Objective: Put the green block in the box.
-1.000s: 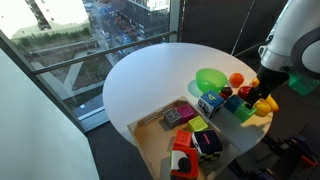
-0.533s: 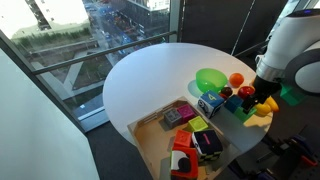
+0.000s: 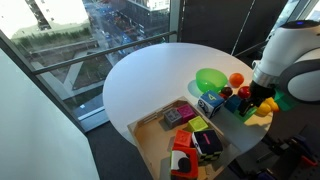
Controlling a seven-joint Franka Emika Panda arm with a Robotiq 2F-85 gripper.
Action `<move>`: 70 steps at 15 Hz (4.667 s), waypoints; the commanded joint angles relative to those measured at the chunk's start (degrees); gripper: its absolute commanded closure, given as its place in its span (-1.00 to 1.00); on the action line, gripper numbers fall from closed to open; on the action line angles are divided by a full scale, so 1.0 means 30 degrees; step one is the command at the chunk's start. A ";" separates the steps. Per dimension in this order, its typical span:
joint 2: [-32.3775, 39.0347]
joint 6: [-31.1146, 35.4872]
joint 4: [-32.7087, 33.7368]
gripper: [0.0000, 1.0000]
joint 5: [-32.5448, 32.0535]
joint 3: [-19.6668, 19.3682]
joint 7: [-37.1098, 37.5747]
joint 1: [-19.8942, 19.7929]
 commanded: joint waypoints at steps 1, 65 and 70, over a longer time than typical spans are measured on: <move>0.0421 0.0620 0.0178 -0.45 -0.0559 -0.0251 0.0691 0.0202; 0.1275 -0.4111 0.6709 -1.00 0.8223 0.4269 0.0523 0.4877; 0.0882 -0.4885 0.6576 -1.00 0.8007 0.3624 0.0878 0.4383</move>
